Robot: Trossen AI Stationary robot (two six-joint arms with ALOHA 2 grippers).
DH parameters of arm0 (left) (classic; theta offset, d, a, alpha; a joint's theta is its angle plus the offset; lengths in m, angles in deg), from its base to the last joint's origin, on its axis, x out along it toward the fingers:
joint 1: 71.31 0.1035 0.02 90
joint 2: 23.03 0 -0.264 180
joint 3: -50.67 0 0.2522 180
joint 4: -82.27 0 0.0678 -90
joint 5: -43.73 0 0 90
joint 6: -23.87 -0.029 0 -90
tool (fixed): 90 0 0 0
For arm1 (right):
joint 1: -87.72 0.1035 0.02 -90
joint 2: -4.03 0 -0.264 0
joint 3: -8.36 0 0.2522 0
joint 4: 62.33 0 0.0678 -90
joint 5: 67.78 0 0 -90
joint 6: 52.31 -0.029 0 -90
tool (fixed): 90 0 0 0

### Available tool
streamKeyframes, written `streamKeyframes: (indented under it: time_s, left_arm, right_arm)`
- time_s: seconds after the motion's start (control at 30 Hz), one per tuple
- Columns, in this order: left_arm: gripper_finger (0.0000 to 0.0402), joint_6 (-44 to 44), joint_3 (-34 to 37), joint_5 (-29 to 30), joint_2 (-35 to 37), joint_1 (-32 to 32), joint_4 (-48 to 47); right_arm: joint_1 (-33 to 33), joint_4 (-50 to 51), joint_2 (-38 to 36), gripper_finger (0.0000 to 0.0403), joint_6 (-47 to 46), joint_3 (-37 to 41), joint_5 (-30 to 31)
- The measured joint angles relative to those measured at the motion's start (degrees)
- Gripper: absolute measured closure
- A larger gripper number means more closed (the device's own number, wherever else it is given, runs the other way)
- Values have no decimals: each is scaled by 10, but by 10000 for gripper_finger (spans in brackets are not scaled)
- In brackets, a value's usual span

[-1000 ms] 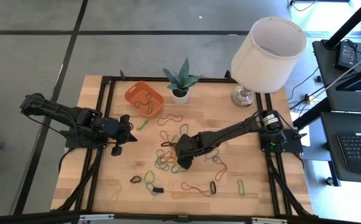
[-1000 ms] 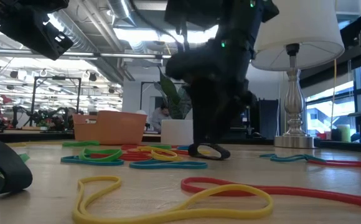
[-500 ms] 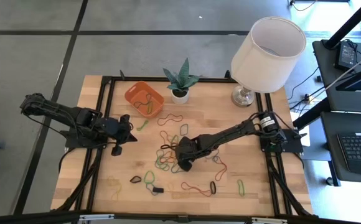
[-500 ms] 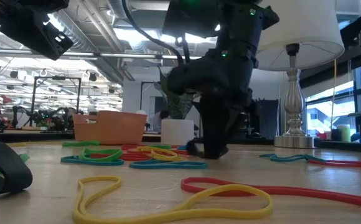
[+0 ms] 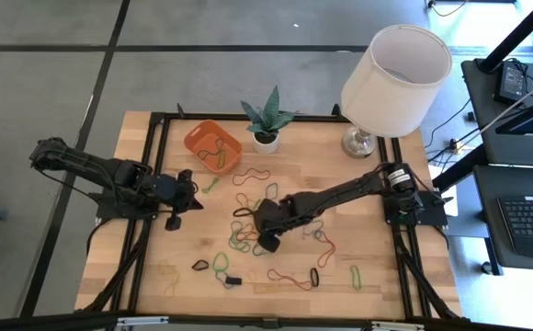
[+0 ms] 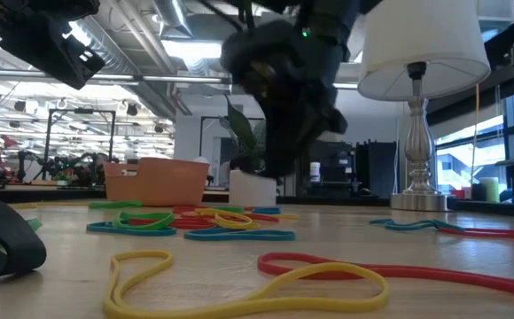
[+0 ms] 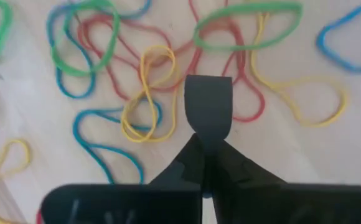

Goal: Pick and place rubber bands into bin
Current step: Put the black rubber band into the orange bin

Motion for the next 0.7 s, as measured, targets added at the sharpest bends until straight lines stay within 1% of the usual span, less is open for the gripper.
streamKeyframes:
  time_s: [0.1, 0.27, 0.43, 0.57, 0.7]
  left_arm:
    - [400, 1, 0, 1, -2, 1, 0]
    - [399, 5, 0, 29, -2, 1, 1]
    - [399, 5, 0, 33, -2, 1, 1]
    - [399, 9, 0, 48, -2, 1, 1]
    - [399, 12, 0, 50, -2, 1, 4]
  right_arm:
    - [-7, 1, -9, 397, 22, -1, 6]
    - [-27, -1, -12, 397, 66, -1, 8]
    - [-54, -35, -12, 398, 128, -4, 8]
    - [-90, -39, -13, 399, 200, -50, 9]
    - [-131, -45, -13, 399, 274, -107, 11]
